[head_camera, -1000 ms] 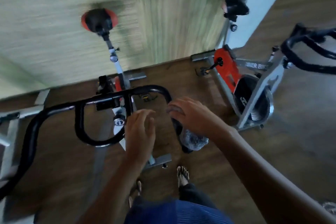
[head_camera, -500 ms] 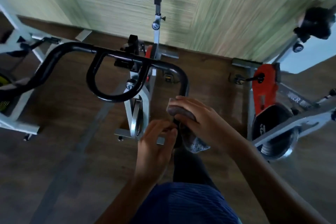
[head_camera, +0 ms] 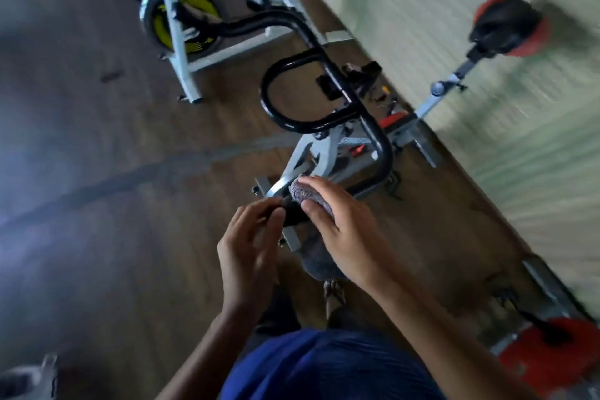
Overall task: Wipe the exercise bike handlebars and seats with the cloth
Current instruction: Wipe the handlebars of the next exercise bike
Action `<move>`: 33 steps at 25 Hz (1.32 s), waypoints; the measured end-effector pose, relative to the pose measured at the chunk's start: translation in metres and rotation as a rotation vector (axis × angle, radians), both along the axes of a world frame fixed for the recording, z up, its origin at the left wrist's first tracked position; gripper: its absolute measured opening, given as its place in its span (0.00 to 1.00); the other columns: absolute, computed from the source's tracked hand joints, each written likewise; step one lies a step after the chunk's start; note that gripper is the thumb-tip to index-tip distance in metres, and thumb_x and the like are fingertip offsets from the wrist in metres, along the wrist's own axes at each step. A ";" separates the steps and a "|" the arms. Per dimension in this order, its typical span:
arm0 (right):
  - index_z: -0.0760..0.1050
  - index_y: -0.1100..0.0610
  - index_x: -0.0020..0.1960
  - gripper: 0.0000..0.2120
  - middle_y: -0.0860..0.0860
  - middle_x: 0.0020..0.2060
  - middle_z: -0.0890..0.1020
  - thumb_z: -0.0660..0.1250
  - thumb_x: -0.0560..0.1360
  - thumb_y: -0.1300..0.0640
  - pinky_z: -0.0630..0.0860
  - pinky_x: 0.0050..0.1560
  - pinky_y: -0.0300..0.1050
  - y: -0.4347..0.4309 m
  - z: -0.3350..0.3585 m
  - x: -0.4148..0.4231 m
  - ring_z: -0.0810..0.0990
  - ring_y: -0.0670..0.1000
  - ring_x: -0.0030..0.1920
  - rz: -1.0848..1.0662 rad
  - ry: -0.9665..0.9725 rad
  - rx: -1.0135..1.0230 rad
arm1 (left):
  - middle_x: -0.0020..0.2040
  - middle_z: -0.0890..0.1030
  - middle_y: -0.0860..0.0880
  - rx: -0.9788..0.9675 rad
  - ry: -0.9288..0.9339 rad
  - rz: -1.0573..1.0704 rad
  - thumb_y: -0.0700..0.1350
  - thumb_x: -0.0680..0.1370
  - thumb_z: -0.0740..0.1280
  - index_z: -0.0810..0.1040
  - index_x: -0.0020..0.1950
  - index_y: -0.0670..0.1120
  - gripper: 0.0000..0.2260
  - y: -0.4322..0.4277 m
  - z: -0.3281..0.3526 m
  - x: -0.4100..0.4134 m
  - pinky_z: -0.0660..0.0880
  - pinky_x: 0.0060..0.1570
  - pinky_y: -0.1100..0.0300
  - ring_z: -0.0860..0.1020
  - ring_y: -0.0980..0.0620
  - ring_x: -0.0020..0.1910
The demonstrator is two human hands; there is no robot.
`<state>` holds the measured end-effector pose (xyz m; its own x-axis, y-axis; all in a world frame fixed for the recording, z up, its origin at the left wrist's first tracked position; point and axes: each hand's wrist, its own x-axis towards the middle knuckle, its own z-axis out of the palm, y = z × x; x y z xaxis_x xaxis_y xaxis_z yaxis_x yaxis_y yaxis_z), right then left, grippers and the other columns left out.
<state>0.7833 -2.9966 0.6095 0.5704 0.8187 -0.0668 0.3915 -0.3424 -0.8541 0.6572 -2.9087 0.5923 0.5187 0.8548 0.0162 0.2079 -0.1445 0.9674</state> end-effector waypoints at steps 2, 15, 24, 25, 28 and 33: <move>0.70 0.51 0.75 0.20 0.47 0.72 0.74 0.57 0.85 0.49 0.67 0.74 0.52 -0.001 -0.007 -0.015 0.68 0.46 0.74 0.028 -0.051 0.008 | 0.51 0.85 0.54 -0.051 0.002 0.123 0.40 0.79 0.70 0.82 0.58 0.50 0.09 -0.018 0.002 0.001 0.81 0.50 0.56 0.84 0.53 0.51; 0.75 0.56 0.66 0.19 0.47 0.64 0.78 0.50 0.86 0.50 0.53 0.79 0.51 0.000 -0.079 -0.015 0.73 0.45 0.70 -0.165 -0.223 0.163 | 0.66 0.79 0.47 0.425 0.188 0.189 0.43 0.82 0.62 0.79 0.66 0.45 0.14 -0.037 -0.014 0.008 0.68 0.72 0.46 0.75 0.49 0.68; 0.75 0.55 0.69 0.15 0.50 0.66 0.78 0.60 0.83 0.56 0.53 0.79 0.60 -0.033 -0.108 0.054 0.72 0.51 0.72 0.098 -0.660 0.144 | 0.73 0.73 0.41 0.853 0.597 -0.055 0.41 0.82 0.62 0.73 0.72 0.39 0.18 -0.080 -0.040 0.044 0.44 0.79 0.44 0.62 0.43 0.77; 0.75 0.55 0.69 0.15 0.50 0.66 0.78 0.60 0.83 0.55 0.52 0.79 0.59 -0.037 -0.110 0.069 0.71 0.50 0.73 0.131 -0.690 0.153 | 0.74 0.71 0.40 0.848 0.686 -0.014 0.40 0.78 0.68 0.71 0.73 0.38 0.23 -0.084 -0.042 0.051 0.42 0.79 0.46 0.60 0.43 0.78; 0.75 0.55 0.69 0.16 0.50 0.67 0.77 0.59 0.84 0.54 0.49 0.80 0.55 -0.043 -0.112 0.090 0.70 0.50 0.73 0.152 -0.663 0.136 | 0.77 0.67 0.39 0.800 0.865 0.109 0.38 0.73 0.73 0.70 0.75 0.38 0.31 -0.097 -0.045 0.072 0.40 0.79 0.44 0.56 0.41 0.79; 0.75 0.56 0.70 0.16 0.52 0.65 0.79 0.62 0.83 0.56 0.50 0.80 0.59 -0.049 -0.112 0.135 0.73 0.51 0.71 0.366 -0.697 0.223 | 0.79 0.61 0.36 0.685 1.010 0.250 0.40 0.72 0.72 0.65 0.77 0.37 0.34 -0.119 -0.048 0.109 0.41 0.78 0.42 0.51 0.38 0.80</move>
